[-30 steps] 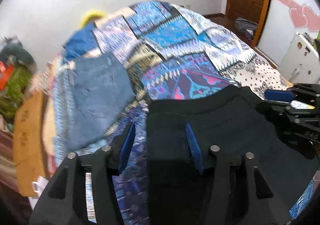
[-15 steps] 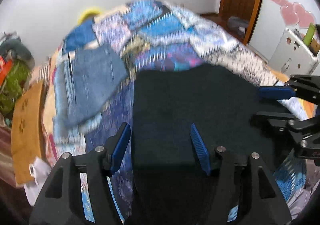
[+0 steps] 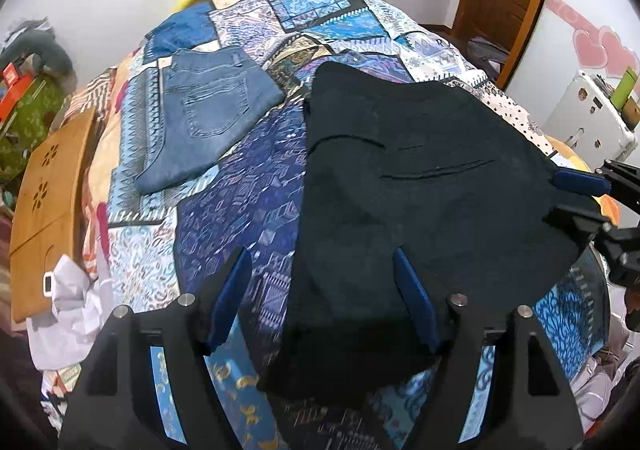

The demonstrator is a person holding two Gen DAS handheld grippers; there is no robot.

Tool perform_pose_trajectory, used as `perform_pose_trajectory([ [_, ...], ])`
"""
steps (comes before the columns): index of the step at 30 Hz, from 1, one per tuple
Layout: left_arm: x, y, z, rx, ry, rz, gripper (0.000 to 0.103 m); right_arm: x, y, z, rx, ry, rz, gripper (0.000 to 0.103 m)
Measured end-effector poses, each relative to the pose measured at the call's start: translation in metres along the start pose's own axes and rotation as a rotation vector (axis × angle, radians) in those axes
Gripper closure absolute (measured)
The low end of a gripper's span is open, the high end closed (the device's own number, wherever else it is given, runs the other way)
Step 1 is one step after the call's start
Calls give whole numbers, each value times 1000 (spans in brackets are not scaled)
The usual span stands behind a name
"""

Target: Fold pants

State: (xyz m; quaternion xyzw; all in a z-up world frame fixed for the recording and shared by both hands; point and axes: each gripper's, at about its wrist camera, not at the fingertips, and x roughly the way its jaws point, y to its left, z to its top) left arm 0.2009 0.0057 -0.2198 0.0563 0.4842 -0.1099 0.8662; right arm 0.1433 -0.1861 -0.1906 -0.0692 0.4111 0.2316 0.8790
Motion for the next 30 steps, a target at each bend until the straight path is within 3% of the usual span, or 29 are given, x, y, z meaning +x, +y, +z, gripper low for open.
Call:
perform_pose_trajectory([
  [3,-10,7,-4,-12,-12,21,29,-9,-5,-3,23,-15,-10,62],
  [6,-17,15,-11,-10,-18,87,29,-17,-9,-6,32,-25,-46,60],
  [8,-15,23,-14,-10,-9,105,29,-20,-14,-11,38,-40,-57,49],
  [12,-8,37,-16,-39,30,141,30,-20,-25,-18,91,-48,-45,43],
  [19,-21,43,9,-84,-25,69,29,-28,-42,-7,160,-51,-23,42],
  [23,-20,36,34,-89,-46,-11,19,-27,-51,4,207,-74,4,29],
  [30,22,23,62,-83,53,-97,18,5,-62,10,253,-17,76,26],
])
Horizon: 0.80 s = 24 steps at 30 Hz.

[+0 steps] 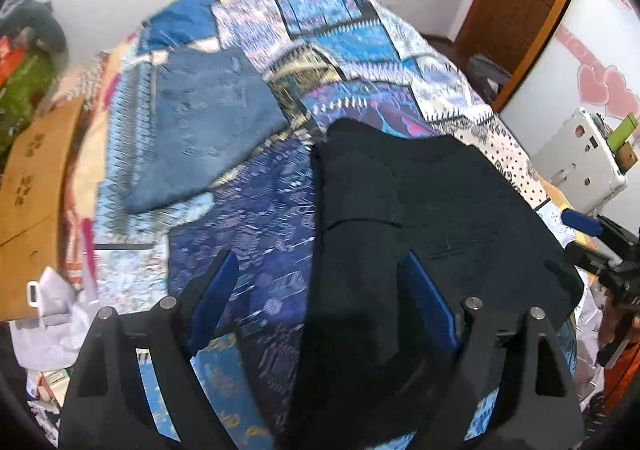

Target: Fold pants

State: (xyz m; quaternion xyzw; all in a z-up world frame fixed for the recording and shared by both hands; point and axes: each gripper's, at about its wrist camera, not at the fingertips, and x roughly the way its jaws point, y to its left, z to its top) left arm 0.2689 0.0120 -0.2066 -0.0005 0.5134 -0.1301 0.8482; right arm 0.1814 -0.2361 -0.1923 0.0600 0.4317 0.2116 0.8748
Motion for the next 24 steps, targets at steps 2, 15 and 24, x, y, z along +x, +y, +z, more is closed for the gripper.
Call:
perform_pose_trajectory([
  [2,14,-1,4,-6,45,-27,18,13,-3,-1,-3,34,2,26],
  [15,68,-1,23,-34,196,-175,5,57,-24,0,111,135,195,23],
  [24,79,-29,37,47,208,-192,12,69,-27,13,101,173,227,42],
])
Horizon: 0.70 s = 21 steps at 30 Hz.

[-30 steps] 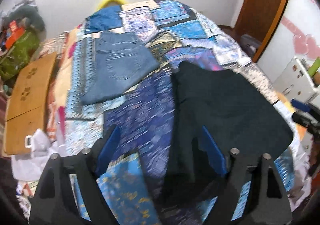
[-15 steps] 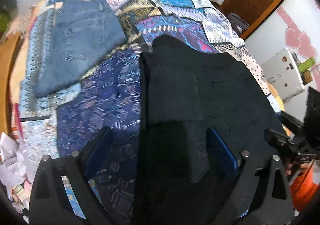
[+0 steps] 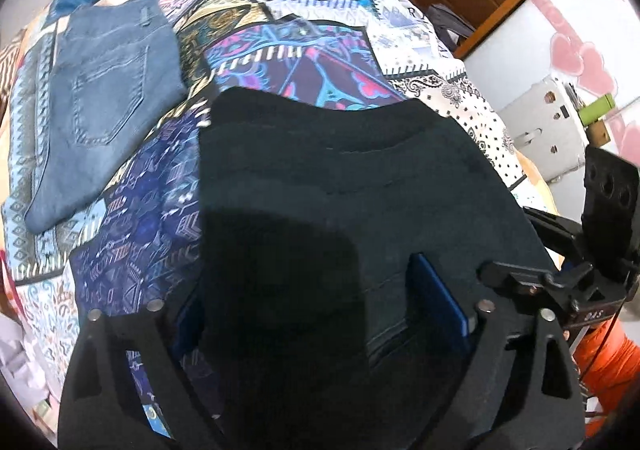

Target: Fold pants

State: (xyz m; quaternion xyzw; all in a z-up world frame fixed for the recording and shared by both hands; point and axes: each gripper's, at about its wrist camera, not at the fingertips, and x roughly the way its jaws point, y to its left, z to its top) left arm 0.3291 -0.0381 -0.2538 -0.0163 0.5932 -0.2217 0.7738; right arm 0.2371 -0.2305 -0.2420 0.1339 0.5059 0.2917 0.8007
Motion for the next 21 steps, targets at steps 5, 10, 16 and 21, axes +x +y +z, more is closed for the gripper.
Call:
perform_pose_trajectory([
  [5,-11,2,0,-7,-21,-7,36,-4,4,5,-9,5,-15,68],
  [10,-31,0,-13,-11,-93,17,64,-16,33,1,-145,-39,-95,80],
  [16,-61,-8,-30,24,-170,69,71,-29,60,8,-204,-86,-99,84],
  [21,-105,0,-34,15,-278,99,72,-37,88,28,-255,-149,-92,84],
])
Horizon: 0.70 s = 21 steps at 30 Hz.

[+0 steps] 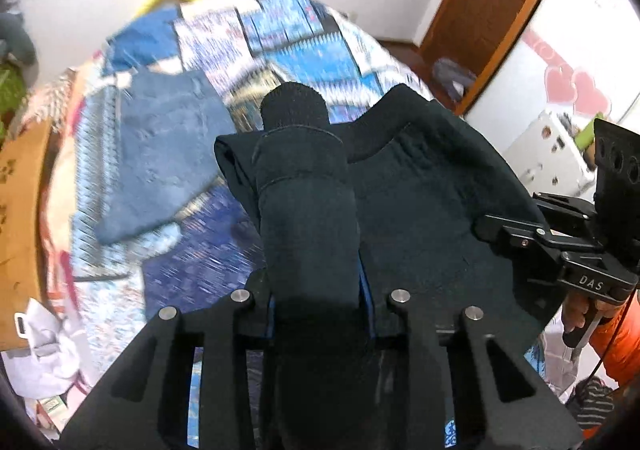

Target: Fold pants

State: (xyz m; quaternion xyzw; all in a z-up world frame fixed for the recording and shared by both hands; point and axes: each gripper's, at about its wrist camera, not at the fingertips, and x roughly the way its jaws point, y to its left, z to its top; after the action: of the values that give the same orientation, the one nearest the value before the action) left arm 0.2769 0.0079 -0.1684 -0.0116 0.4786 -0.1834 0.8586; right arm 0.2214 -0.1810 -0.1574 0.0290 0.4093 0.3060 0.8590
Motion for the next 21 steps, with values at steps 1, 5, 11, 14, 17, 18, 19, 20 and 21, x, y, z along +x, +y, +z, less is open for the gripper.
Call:
perform_pose_trajectory([
  [1,-9,4,3,-2,-25,10,72,-1,7,9,-18,-19,2,84],
  [5,-39,24,21,-7,-110,69,72,8,26,42,-80,-75,6,84],
  [11,-58,61,55,-31,-211,160,73,40,39,96,-123,-143,35,84],
  [14,-58,86,78,-66,-257,184,73,60,42,121,-140,-170,44,84],
  [17,-47,110,96,-88,-288,209,73,78,42,138,-139,-184,54,84],
  [18,-44,115,99,-93,-289,214,73,88,43,146,-138,-184,55,84],
  [19,-37,123,104,-102,-287,219,73,95,43,150,-138,-182,54,84],
  [20,-27,133,109,-111,-279,228,73,110,41,157,-141,-176,52,84],
  [21,-22,138,110,-115,-273,234,73,118,41,159,-144,-167,50,84],
])
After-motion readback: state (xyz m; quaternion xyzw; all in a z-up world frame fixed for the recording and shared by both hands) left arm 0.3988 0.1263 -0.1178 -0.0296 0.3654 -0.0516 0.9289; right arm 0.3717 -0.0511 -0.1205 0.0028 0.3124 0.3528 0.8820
